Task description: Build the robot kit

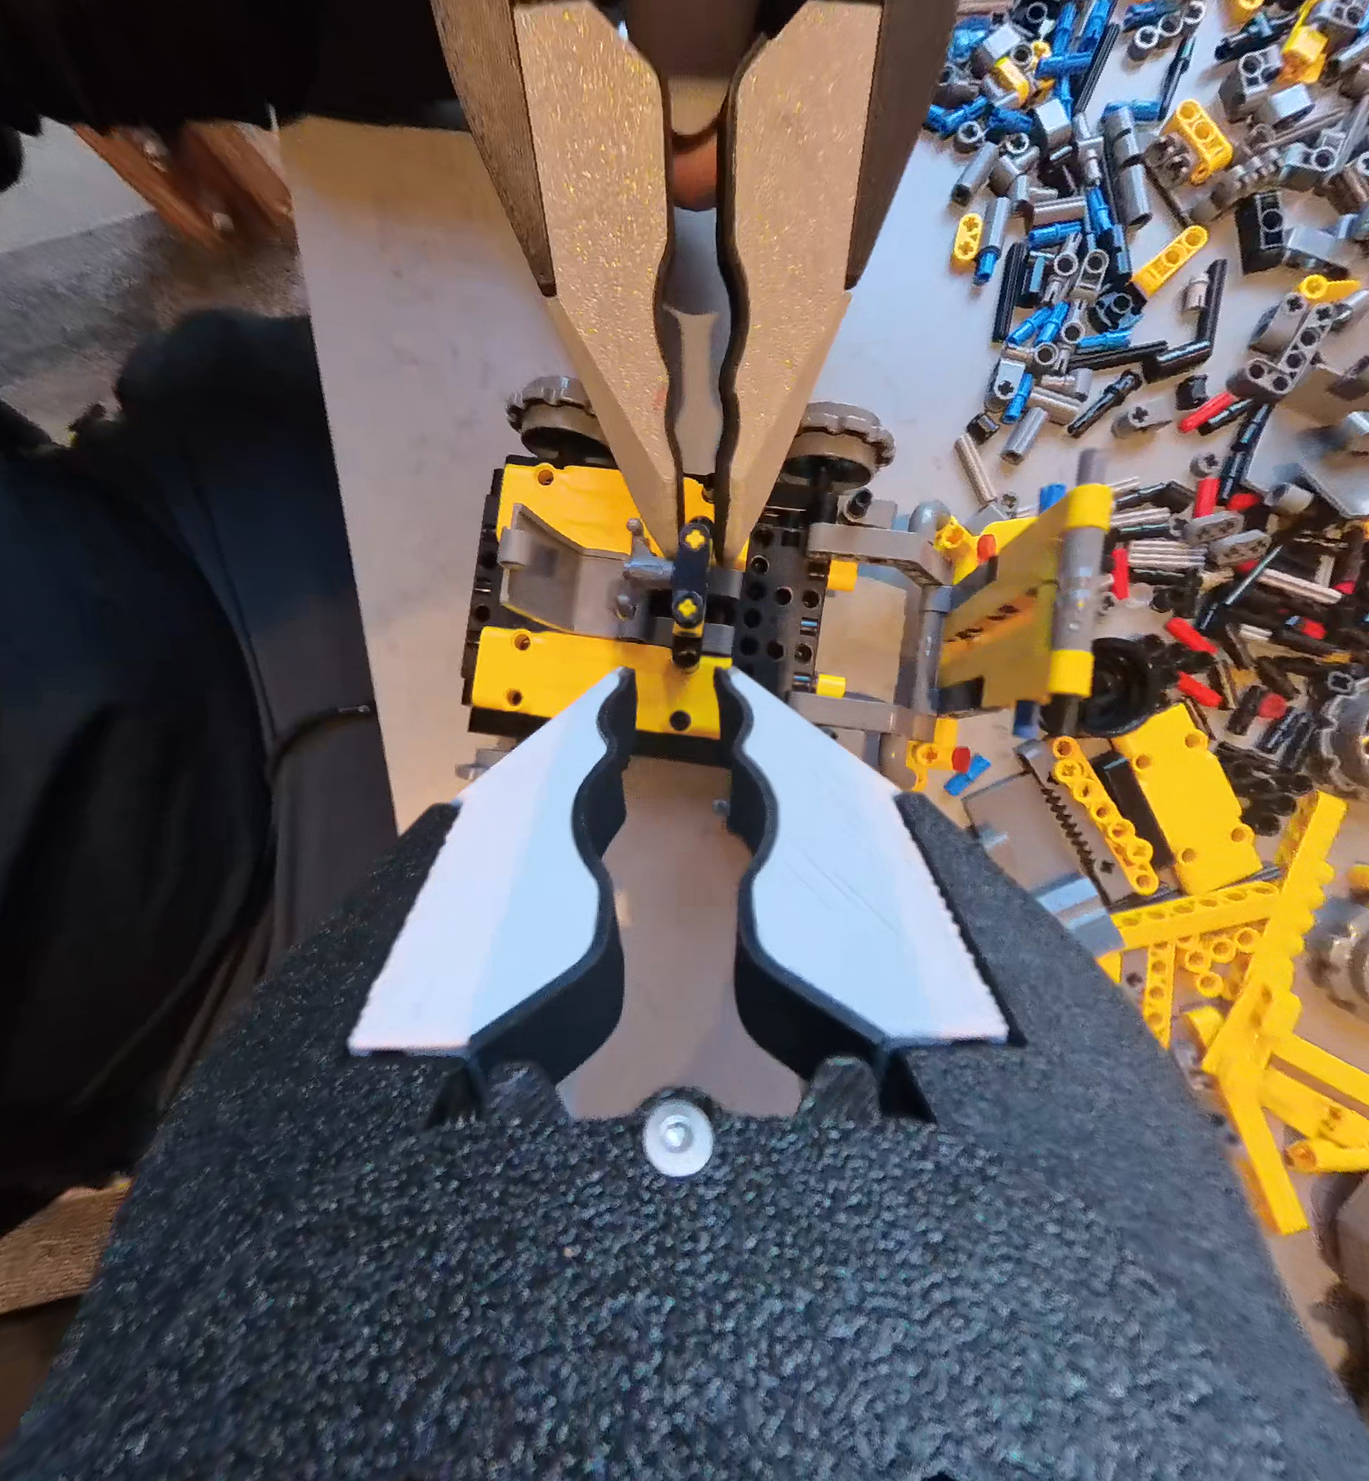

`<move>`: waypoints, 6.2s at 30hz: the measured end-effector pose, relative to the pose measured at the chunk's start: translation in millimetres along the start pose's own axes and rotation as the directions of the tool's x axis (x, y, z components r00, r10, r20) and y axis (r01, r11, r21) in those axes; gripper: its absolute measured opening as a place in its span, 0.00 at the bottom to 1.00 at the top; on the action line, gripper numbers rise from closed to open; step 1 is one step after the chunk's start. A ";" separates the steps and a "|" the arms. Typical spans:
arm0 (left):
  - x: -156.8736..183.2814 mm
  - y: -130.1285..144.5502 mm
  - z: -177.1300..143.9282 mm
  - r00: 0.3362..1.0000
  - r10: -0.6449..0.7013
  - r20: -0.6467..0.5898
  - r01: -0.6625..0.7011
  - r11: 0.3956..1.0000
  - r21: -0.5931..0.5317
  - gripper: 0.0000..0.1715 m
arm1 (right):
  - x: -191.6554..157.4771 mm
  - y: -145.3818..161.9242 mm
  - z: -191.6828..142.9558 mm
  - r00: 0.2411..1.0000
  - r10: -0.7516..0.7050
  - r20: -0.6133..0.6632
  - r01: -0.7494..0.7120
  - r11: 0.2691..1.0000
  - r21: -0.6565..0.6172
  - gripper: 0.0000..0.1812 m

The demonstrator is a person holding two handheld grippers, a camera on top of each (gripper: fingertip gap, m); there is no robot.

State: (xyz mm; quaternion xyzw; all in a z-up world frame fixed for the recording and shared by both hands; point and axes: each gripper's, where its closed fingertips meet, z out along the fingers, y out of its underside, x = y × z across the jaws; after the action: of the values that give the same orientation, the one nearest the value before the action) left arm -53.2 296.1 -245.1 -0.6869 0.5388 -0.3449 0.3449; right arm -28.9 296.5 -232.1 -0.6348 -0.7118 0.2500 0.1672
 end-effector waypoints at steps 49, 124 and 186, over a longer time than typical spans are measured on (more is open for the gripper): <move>-3.0 3.7 -6.1 1.000 0.024 0.011 -0.020 0.949 -0.316 0.02 | 5.0 -2.1 15.4 0.997 0.027 0.067 -0.020 0.994 -0.104 0.03; 5.1 4.2 4.2 0.996 -0.054 -0.073 0.037 0.975 -0.219 0.03 | -1.5 6.2 20.2 0.996 0.071 0.053 -0.082 0.969 0.231 0.01; -1.5 2.1 -0.4 0.966 -0.229 -0.120 0.233 0.972 0.023 0.03 | 12.8 -4.7 7.8 0.972 0.209 -0.104 -0.157 0.914 0.373 0.13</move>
State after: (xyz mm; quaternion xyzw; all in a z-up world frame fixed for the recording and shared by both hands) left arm -54.9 297.2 -246.9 -0.7171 0.4680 -0.4322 0.2829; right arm -38.8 307.7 -236.9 -0.6732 -0.5770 0.3457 0.3071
